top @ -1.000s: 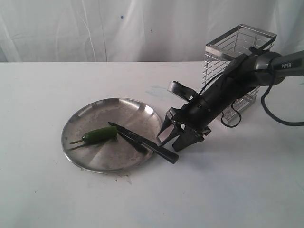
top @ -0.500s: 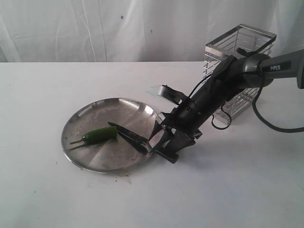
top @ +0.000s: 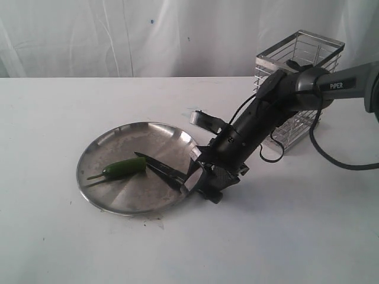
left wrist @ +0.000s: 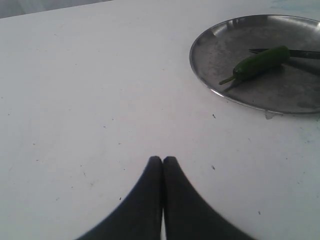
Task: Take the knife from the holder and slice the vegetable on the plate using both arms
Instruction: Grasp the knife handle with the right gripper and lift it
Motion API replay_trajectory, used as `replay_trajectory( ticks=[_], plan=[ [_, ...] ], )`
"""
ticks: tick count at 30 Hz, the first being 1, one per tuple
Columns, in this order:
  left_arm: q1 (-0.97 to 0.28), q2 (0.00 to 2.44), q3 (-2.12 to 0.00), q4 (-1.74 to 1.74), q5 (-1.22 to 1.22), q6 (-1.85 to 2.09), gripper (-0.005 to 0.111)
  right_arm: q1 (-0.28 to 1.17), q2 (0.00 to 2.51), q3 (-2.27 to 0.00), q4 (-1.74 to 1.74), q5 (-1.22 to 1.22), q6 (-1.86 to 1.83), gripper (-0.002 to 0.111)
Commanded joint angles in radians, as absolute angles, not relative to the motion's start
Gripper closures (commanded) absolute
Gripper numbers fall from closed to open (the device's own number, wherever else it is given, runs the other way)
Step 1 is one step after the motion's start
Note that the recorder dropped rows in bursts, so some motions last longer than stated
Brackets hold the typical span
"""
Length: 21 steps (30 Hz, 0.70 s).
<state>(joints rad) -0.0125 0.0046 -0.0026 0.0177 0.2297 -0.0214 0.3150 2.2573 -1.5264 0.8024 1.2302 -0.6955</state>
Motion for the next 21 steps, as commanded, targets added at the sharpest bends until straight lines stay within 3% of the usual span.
replay_trajectory(
  ticks=[1,9,21],
  plan=[
    [-0.013,0.0,0.0,0.013,0.226,-0.021,0.107,0.319,2.275,-1.519,0.714,1.221,-0.655,0.064],
    [-0.013,0.0,0.0,0.013,0.226,-0.021,0.107,0.319,2.277,-1.488,0.706,1.221,-0.633,0.107],
    [-0.013,0.0,0.0,0.013,0.226,-0.021,0.107,0.319,2.072,-1.454,0.691,1.221,-0.597,0.108]
  ],
)
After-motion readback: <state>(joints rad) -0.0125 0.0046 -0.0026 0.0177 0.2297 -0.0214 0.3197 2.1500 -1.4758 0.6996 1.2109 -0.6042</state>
